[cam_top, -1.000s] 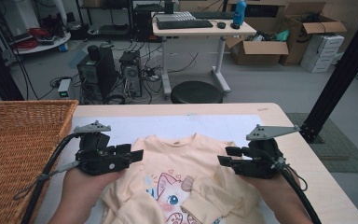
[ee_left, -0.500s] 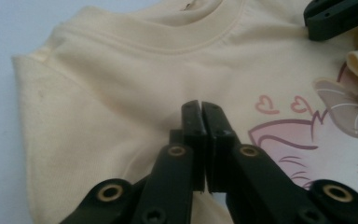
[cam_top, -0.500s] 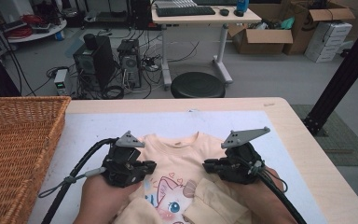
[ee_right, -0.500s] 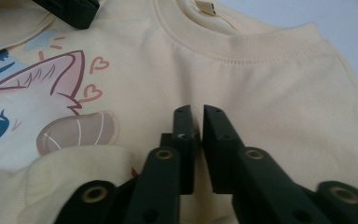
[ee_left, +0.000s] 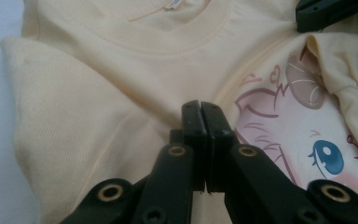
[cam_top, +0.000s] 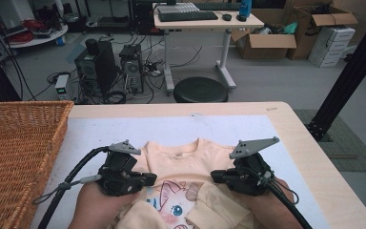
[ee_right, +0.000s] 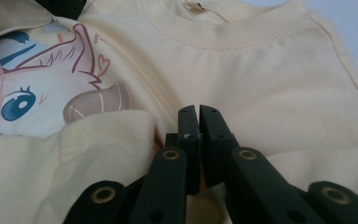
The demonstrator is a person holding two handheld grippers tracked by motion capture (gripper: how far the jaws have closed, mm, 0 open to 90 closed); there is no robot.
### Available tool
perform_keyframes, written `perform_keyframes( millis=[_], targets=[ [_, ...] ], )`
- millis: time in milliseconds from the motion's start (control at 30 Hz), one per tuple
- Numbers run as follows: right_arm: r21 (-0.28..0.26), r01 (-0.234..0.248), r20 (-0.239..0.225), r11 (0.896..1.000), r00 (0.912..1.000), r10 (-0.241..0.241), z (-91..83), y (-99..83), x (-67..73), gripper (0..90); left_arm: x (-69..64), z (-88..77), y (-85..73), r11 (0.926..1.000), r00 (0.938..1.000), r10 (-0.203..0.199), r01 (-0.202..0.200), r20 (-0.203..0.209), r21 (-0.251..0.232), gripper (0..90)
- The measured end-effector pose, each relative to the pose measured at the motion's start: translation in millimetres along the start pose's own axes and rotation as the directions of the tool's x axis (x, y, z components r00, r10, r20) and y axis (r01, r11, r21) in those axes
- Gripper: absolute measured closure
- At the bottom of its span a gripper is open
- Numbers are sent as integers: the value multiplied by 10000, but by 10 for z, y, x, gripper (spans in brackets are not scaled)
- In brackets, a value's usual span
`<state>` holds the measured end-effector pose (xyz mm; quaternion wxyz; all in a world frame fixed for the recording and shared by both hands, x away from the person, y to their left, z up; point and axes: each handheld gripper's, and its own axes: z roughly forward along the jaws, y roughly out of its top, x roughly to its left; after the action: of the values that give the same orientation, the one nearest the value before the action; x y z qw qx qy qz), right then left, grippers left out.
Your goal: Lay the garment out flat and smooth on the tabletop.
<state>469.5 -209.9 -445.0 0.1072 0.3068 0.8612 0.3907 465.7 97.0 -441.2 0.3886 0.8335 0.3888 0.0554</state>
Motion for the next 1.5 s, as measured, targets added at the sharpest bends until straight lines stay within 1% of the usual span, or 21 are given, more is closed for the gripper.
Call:
perform_keyframes(
  millis=[33, 67, 100, 133, 167, 300, 400, 567, 633, 733, 767, 833, 900, 933, 967, 1067, 1133, 1200, 1233, 1333, 1500],
  targets=[
    [-8, 35, 46, 10000, 10000, -35, -1, 8, -2, 765, 5, -7, 12, 9998, 9999, 60, -63, -125, -212, 789],
    [-54, 101, 132, 9999, 9999, -101, -5, 16, -7, 711, 14, -24, 27, 9988, 9997, -30, 18, -237, -498, 680],
    [-190, 126, 202, 9997, 9997, -122, -16, 24, -20, 684, 33, -46, 43, 9971, 9995, -239, 225, -186, -724, 623],
    [-349, 72, 259, 9994, 9996, -63, -34, 33, -38, 664, 56, -70, 58, 9946, 9994, -321, 305, -146, -987, 611],
    [-513, 46, 370, 9987, 9993, -27, -55, 43, -64, 644, 76, -95, 77, 9920, 9988, -400, 361, -294, -1213, 579],
    [-802, -78, 780, 9968, 9969, 141, -112, 108, -202, 604, 227, -176, 148, 9835, 9944, -826, 706, -663, -1667, 558],
    [-930, -143, 1022, 9956, 9945, 238, -124, 169, -315, 591, 370, -182, 201, 9842, 9893, -1142, 1002, -907, -1461, 513],
    [-872, -114, 1280, 9961, 9915, 226, -60, 287, -514, 579, 592, -135, 298, 9755, 9800, -1696, 1519, -1041, -1589, 484],
    [-788, -192, 1296, 9967, 9911, 294, -8, 329, -599, 576, 648, -68, 336, 9782, 9800, -1729, 1592, -984, -1334, 478],
    [-476, -415, 1287, 9980, 9906, 473, 101, 349, -720, 556, 701, 98, 347, 9844, 9792, -1694, 1625, -1116, -678, 468],
    [-331, -510, 1208, 9982, 9912, 547, 148, 336, -757, 556, 706, 142, 331, 9857, 9803, -1618, 1550, -1135, -661, 469],
    [9, -725, 983, 9974, 9925, 721, 242, 276, -801, 586, 681, 142, 335, 9898, 9763, -1379, 1298, -1667, -591, 555],
    [-86, -850, 1030, 9963, 9910, 855, 224, 267, -794, 724, 664, 136, 340, 9958, 9735, -903, 847, -2103, -356, 671],
    [69, -757, 919, 9971, 9930, 747, 213, 277, -794, 790, 680, 126, 337, 9954, 9790, -940, 893, -1810, -339, 789],
    [172, -716, 820, 9973, 9942, 700, 207, 285, -790, 835, 699, 127, 327, 9926, 9802, -1193, 1138, -1581, -430, 855],
    [225, -660, 680, 9976, 9956, 643, 201, 286, -795, 872, 736, 109, 314, 9919, 9826, -1223, 1162, -1396, -511, 876],
    [194, -652, 828, 9977, 9945, 634, 194, 292, -801, 874, 774, 77, 313, 9920, 9801, -1214, 1142, -1573, -541, 879],
    [34, -580, 979, 9983, 9935, 574, 177, 305, -816, 876, 832, 25, 317, 9894, 9789, -1341, 1235, -1540, -769, 882],
    [-72, -593, 1044, 9982, 9927, 597, 168, 314, -827, 877, 858, -3, 322, 9886, 9761, -1384, 1259, -1678, -831, 884],
    [-245, -596, 1147, 9979, 9915, 620, 149, 357, -875, 878, 957, -53, 345, 9850, 9740, -1554, 1401, -1646, -1011, 884],
    [-253, -645, 1317, 9976, 9890, 673, 183, 454, -977, 897, 1052, -12, 444, 9881, 9746, -1425, 1298, -1729, -826, 884]
  ],
)
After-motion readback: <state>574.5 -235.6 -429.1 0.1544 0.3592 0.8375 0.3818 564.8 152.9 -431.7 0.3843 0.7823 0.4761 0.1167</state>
